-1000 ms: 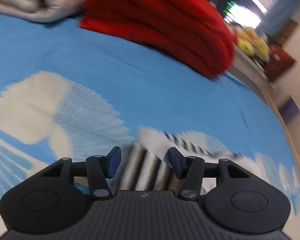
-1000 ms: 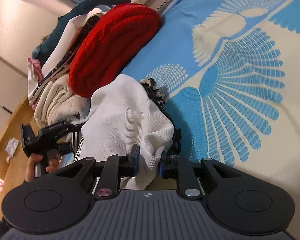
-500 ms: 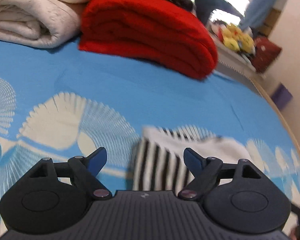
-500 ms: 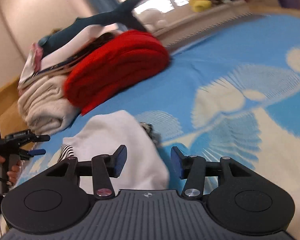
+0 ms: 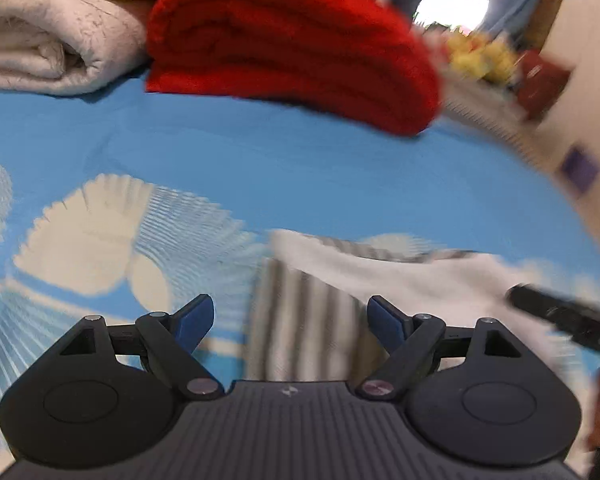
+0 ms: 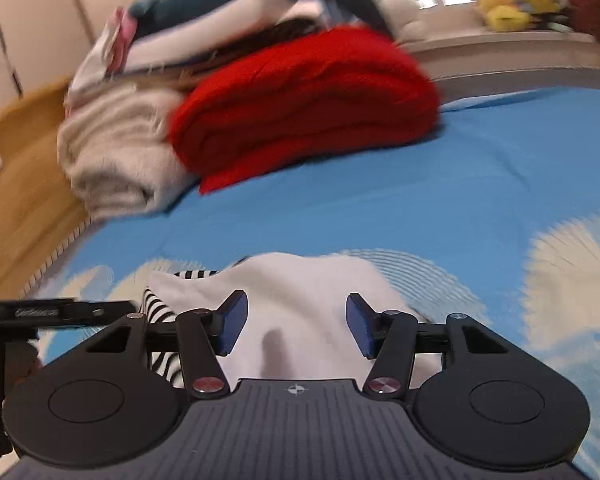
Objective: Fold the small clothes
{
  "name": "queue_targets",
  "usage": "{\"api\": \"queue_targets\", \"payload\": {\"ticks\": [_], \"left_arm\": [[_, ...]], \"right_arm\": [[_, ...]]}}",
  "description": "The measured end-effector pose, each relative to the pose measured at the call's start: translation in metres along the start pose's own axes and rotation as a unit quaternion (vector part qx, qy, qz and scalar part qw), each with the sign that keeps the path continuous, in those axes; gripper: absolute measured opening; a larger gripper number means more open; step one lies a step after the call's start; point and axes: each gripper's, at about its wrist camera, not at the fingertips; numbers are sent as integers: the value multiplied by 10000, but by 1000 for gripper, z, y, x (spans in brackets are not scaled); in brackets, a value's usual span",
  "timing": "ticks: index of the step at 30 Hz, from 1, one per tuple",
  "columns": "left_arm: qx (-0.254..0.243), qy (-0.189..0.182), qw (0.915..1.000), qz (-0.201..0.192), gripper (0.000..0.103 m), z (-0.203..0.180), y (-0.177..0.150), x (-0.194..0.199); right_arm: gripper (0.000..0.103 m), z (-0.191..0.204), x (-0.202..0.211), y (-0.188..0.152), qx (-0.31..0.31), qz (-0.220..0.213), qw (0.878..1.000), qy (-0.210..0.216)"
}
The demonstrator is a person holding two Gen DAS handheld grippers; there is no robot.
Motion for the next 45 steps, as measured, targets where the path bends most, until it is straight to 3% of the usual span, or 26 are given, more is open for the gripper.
{"api": "queue_targets", "payload": {"ticks": [1,3,5,7,11,14,17,23,27,30,33,36,38,43,45], "left_arm": [[-76,183,9998,2,90,0,4,-11],[6,292,9995,70,96,6,11,-29],[290,312,9991,62,98,16,14,-35],[434,284,9986,27,98,27,16,-34],[334,483,9981,-164,98,45,13,-4],[29,953,9948,-345,99,50,-2,47],[-214,1134,9908,-702,103,55,-35,115],[-93,646,9952,-724,103,64,-135,241],[-116,815,9932,-820,103,49,-200,280],[-121,719,9941,-803,103,37,-236,284],[-145,559,9961,-663,103,28,-256,263],[-126,736,9965,-372,102,17,-256,244],[-131,658,9970,-399,102,12,-251,240],[-491,962,9915,-724,102,-4,-243,238],[-460,892,9927,-676,102,-4,-239,233]], "right_arm": [[42,-4,-17,2,46,150,9987,-490],[39,-24,-39,2,-387,495,9871,-1471],[40,-53,-36,0,-1265,366,9796,-1521],[42,-71,-20,-4,-1719,137,9686,-1792],[44,-75,36,-17,-1779,-314,9668,-1804],[59,-40,89,-31,-1381,-380,9773,-1558],[74,11,136,-46,-999,-350,9864,-1260],[94,116,215,-90,-521,-317,9912,-1178],[98,172,238,-144,-464,-397,9868,-1499],[99,191,238,-175,-390,-570,9795,-1895],[100,190,226,-200,-192,-766,9770,-1981],[100,181,206,-206,174,-370,9789,-2002],[100,176,199,-204,251,-271,9778,-2064],[100,170,187,-195,323,-205,9779,-2057],[100,169,184,-192,269,-206,9778,-2067]]}}
Point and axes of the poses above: each gripper's, at about its wrist camera, not at the fingertips, and x roughly against the way its jaws point, z to its left, y to its top, and after that the axes turned 14 degrees about y, right-handed
